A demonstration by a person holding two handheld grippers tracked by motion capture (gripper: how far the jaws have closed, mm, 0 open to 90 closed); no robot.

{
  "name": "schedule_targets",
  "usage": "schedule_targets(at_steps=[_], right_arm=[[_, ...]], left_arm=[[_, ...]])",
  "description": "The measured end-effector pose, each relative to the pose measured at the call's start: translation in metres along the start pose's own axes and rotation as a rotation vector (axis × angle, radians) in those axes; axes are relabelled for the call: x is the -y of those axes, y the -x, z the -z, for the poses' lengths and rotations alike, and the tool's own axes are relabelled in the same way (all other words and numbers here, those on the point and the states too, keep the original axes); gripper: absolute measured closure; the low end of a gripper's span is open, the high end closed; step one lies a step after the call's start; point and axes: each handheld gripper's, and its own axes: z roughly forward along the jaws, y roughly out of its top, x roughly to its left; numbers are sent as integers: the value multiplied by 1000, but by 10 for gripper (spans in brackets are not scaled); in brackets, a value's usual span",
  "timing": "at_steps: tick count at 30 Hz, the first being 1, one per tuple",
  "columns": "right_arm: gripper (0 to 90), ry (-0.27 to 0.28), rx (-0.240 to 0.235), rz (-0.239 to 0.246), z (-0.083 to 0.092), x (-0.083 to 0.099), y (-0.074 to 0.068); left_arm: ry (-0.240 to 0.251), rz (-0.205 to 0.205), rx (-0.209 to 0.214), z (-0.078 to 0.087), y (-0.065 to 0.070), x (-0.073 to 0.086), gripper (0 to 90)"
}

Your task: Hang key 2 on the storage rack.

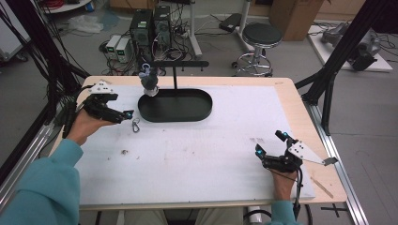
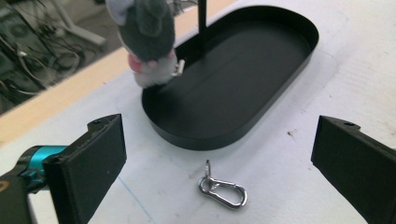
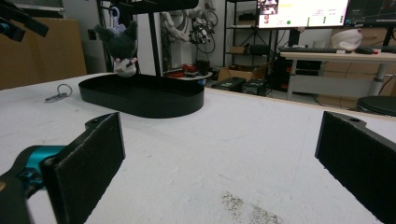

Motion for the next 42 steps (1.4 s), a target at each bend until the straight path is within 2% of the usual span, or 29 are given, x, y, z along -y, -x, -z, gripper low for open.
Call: schedule_targets(at_steps=[5, 13, 14, 16, 25, 34, 38, 42], right_arm=[[7, 0, -1, -1, 0, 0, 0], [7, -1, -1, 2, 0, 0, 0], [7, 0, -2, 1, 0, 0, 0], [7, -1, -1, 1, 0, 0, 0], [7, 0, -1, 2, 0, 0, 0], [7, 1, -2, 1, 0, 0, 0], [7, 0, -1, 4, 0, 0, 0], [7, -1, -2, 1, 0, 0, 0]], left_arm=[[-29, 8, 11, -11, -4, 2, 36], [-102, 21, 16, -30, -9, 10, 37], [-112, 21, 16, -32, -9, 10, 48], [-126, 10, 24, -35, -10, 12, 142], [-187, -2, 17, -48, -10, 17, 169], [-244, -8, 15, -55, -10, 20, 276], [-275, -15, 19, -57, -9, 22, 363], [-282, -14, 14, -60, -9, 23, 410]])
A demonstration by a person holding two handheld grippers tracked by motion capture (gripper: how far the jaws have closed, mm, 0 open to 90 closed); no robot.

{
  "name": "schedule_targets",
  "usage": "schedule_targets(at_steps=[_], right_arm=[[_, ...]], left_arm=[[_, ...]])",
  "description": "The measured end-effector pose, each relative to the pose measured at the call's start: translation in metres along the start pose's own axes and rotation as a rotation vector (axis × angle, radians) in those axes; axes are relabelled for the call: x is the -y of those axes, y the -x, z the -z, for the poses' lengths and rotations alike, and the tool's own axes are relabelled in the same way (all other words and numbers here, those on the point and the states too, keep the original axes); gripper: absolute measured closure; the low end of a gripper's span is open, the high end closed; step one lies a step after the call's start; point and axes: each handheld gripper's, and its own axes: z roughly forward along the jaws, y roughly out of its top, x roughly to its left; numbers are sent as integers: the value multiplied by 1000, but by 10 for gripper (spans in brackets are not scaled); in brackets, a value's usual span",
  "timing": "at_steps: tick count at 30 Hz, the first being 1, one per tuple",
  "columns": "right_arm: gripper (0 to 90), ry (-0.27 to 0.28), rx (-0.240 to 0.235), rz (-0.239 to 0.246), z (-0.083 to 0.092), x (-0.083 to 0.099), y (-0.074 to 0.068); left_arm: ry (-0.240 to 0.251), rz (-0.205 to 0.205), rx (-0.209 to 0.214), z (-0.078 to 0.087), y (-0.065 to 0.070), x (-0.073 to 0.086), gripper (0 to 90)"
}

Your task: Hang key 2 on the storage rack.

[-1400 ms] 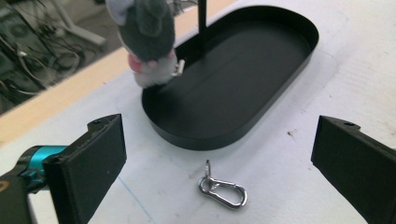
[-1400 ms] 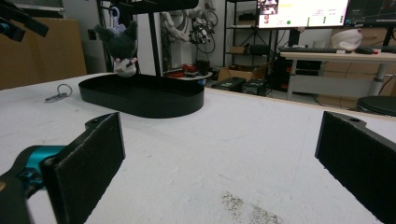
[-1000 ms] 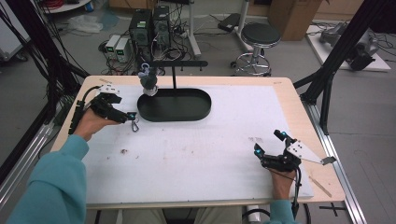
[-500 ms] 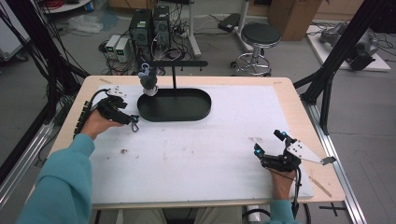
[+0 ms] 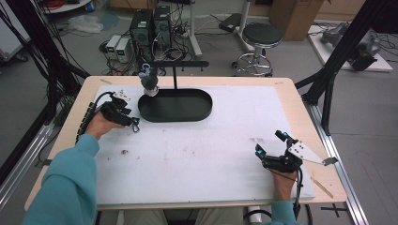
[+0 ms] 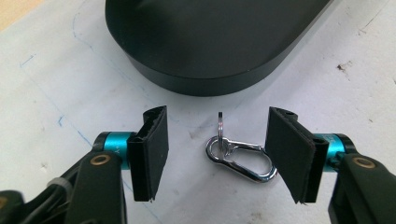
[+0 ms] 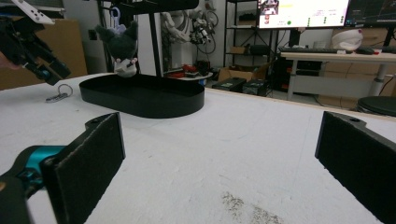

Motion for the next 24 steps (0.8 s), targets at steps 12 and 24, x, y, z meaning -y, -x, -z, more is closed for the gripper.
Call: schedule_targets(at_steps=[12, 24], right_arm=[[7, 0, -1, -1, 0, 0, 0], [7, 0, -1, 0, 0, 0, 0]], left_arm=[[-58, 37, -1, -5, -1, 2, 571], [-91, 65, 6, -9, -1, 2, 740]])
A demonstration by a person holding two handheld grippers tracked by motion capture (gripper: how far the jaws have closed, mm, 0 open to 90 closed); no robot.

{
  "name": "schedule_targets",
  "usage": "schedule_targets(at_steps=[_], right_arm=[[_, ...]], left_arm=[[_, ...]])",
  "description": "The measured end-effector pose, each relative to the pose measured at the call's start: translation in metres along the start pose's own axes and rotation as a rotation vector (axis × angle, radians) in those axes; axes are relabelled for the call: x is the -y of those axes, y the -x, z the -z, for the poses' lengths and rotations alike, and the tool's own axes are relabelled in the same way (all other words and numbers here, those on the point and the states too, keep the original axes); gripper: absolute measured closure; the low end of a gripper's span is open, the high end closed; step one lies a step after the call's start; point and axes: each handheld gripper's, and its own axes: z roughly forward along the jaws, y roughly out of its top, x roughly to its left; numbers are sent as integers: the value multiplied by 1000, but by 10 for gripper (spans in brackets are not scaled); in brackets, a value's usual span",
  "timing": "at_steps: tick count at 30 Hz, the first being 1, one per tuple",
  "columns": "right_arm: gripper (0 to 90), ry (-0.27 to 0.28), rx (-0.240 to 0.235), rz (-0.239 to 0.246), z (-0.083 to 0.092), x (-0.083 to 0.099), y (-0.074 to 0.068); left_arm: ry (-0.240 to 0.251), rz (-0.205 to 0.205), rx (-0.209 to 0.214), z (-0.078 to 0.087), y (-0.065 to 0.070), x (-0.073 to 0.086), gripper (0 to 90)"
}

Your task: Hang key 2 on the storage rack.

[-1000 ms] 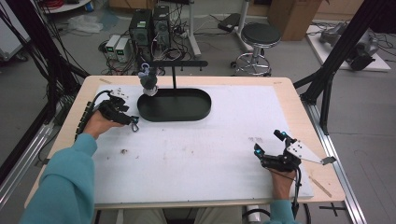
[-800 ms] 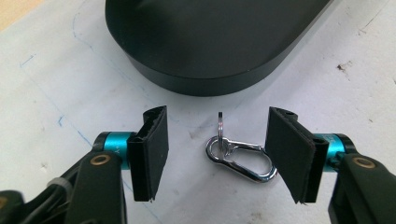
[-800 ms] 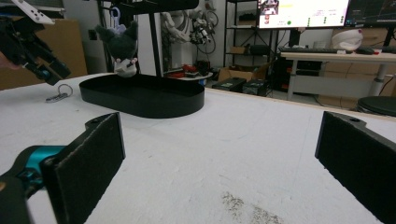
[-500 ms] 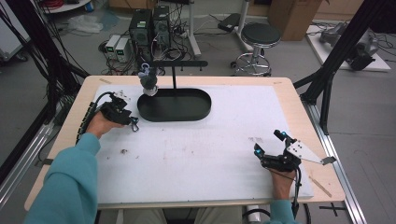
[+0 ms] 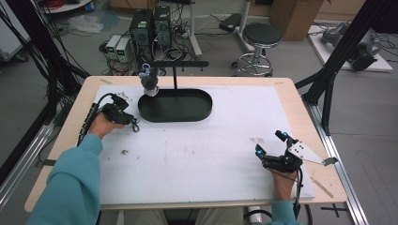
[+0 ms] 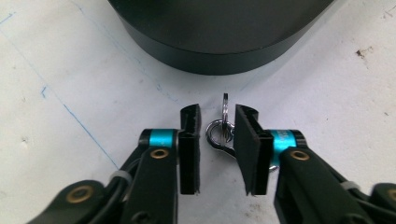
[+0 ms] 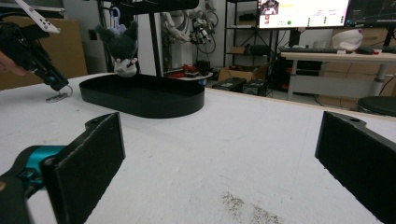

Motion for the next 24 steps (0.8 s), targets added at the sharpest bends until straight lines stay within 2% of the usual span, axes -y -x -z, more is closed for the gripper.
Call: schedule_targets(at_steps=[21, 24], right_arm=[[7, 1, 1, 0, 0, 0, 0], [7, 2, 1, 1, 0, 0, 0]], left_arm=[[-16, -15, -8, -4, 1, 0, 814], [-13, -22, -4, -5, 2, -1, 854]])
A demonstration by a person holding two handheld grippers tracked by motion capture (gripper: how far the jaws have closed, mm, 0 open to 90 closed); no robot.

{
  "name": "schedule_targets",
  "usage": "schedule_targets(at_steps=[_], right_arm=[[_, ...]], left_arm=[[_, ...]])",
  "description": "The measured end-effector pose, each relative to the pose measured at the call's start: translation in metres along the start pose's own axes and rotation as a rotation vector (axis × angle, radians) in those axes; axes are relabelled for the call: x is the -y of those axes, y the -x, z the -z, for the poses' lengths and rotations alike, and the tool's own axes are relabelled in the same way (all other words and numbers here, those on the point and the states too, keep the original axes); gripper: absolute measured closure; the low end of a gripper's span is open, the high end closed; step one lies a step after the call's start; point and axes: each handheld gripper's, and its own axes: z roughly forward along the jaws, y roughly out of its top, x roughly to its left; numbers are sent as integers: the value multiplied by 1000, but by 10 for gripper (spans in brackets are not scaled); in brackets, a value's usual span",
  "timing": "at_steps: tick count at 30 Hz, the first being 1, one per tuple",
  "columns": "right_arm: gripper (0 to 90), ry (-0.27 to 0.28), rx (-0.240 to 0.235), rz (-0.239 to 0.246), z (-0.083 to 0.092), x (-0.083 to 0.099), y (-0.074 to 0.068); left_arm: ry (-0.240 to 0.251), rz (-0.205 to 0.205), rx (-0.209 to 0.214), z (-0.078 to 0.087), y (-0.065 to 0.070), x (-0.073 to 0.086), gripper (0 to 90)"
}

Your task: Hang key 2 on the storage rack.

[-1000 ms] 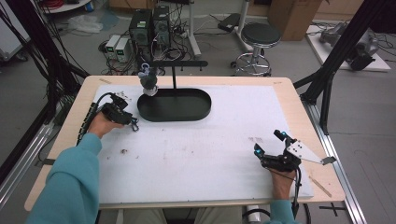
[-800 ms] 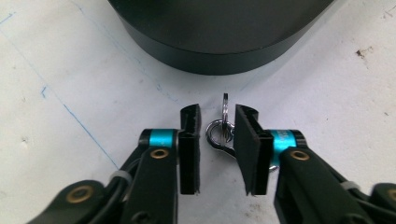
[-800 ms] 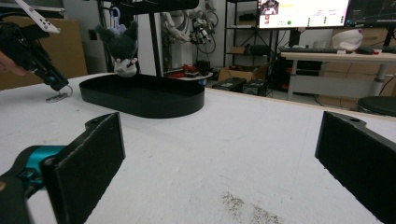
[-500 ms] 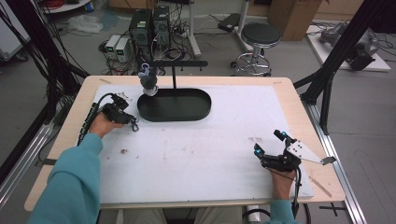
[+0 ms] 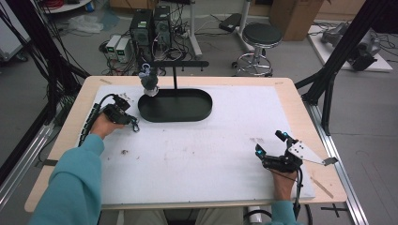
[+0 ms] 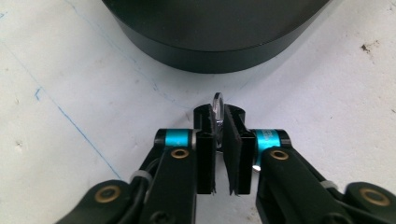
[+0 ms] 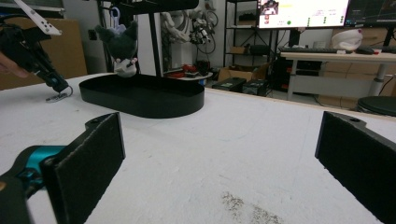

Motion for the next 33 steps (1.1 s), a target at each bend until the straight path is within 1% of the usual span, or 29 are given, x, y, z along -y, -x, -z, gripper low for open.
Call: schedule_targets(at_steps=[2, 4, 9, 11, 12, 15, 18, 20, 22, 23, 24, 27, 28, 29, 30, 33], right_arm=[[7, -1, 0, 0, 0, 0, 0], [7, -1, 0, -2, 0, 0, 0], [7, 0, 0, 0, 0, 0, 0], [7, -2, 0, -2, 0, 0, 0], [7, -2, 0, -3, 0, 0, 0], [7, -1, 0, 0, 0, 0, 0], [7, -1, 0, 0, 0, 0, 0], [7, -1, 0, 0, 0, 0, 0], [7, -1, -1, -1, 0, 0, 0], [7, -1, 0, -2, 0, 0, 0], [7, -1, 0, 0, 0, 0, 0], [7, 0, 1, 0, 0, 0, 0], [7, 0, 0, -2, 0, 0, 0], [7, 0, 0, -1, 0, 0, 0], [7, -1, 1, 0, 0, 0, 0], [7, 0, 0, -1, 0, 0, 0]], left_arm=[[7, 3, 7, 0, 1, 0, 870], [4, -4, 4, 0, 2, -1, 875], [2, -7, -4, 0, 2, 0, 879], [0, -12, 0, 2, 1, 0, 880], [11, -14, -3, 4, 1, 0, 881], [45, -9, 10, 10, 0, 0, 882], [113, -1, 54, 19, -2, 0, 883], [150, -3, 69, 24, -3, 0, 883], [189, 7, 87, 30, -3, -1, 883], [216, 9, 98, 34, -2, -2, 883], [230, 10, 102, 36, -2, -2, 883], [272, 5, 109, 46, -1, -4, 884], [278, 0, 111, 49, -1, -6, 883], [282, -8, 108, 52, 0, -7, 884], [287, -13, 114, 54, 0, -8, 884], [323, -37, 126, 64, 3, -15, 883]])
